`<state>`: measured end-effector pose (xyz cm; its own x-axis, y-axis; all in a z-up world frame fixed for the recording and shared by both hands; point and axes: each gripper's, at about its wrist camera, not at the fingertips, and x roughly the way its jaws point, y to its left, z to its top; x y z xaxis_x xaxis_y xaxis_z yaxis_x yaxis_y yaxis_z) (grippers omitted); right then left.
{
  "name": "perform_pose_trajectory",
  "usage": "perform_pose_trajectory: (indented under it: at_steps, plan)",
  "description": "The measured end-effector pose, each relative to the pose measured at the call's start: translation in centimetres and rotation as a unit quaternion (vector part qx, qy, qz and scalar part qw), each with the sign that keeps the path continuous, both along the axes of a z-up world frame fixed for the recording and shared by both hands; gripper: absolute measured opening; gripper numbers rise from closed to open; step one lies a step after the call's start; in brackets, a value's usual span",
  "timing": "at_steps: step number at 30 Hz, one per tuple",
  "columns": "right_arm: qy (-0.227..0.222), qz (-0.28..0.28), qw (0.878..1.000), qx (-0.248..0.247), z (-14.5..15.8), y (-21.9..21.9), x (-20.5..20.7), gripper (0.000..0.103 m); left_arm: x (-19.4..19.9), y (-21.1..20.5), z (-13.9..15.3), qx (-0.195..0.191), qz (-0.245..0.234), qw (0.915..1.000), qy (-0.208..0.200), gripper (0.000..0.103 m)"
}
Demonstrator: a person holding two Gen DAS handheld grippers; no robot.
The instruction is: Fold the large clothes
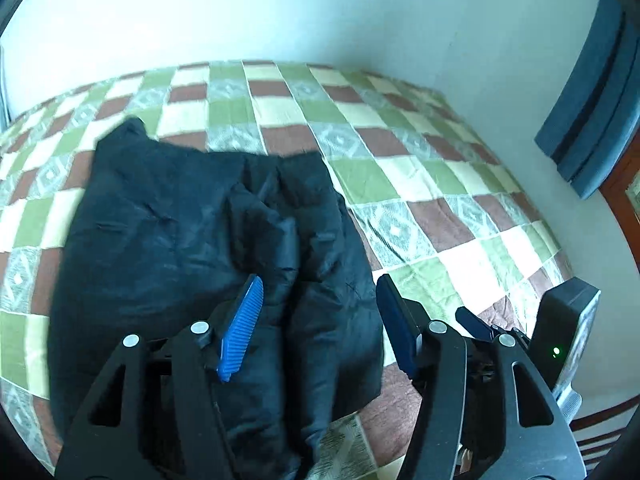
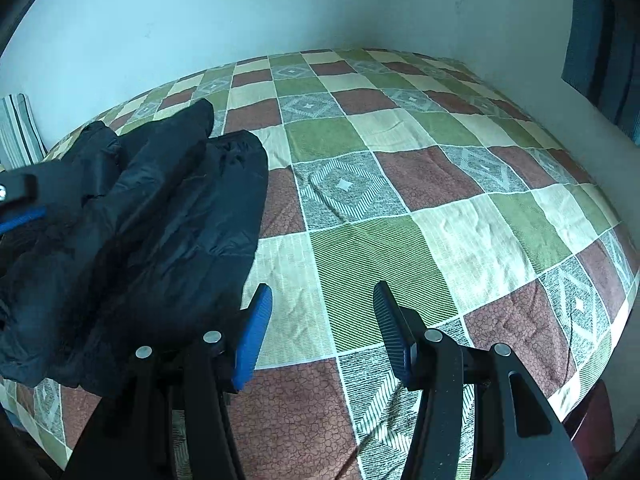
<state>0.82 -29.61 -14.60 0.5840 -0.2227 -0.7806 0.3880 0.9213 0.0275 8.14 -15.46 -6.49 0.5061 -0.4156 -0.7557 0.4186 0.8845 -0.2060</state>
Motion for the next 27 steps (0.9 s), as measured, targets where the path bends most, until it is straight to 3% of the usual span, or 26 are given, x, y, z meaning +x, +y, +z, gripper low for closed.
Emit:
perform_pose_trajectory:
  at_steps: [7, 11, 13, 16, 21, 27]
  plan:
    - [-0.022, 0.024, 0.999, -0.004, 2.6, 2.2, 0.3, 0.053, -0.1, 6.8, 2.0, 0.037, 0.065, 0.9958, -0.052, 0.066]
    - [-0.043, 0.043, 0.998, 0.000, 4.7, 3.9, 0.7, 0.053, 0.5, 11.9, 1.4, 0.075, 0.124, 0.9872, -0.067, 0.067]
    - [-0.051, 0.056, 0.997, 0.000, 5.6, 5.0, 1.0, 0.053, 0.8, 14.1, 0.8, 0.091, 0.150, 0.9821, -0.069, 0.067]
    - [-0.059, 0.086, 0.995, -0.002, 6.8, 7.3, 1.7, 0.053, 1.5, 17.3, -0.8, 0.086, 0.180, 0.9789, -0.045, 0.067]
    - [-0.050, 0.129, 0.990, -0.007, 6.5, 11.5, 3.1, 0.060, 2.0, 19.1, -2.8, 0.079, 0.189, 0.9785, -0.019, 0.067]
    - [-0.016, 0.125, 0.992, -0.011, 4.5, 12.7, 4.0, 0.062, 1.9, 19.3, -4.0, 0.083, 0.180, 0.9798, -0.025, 0.067]
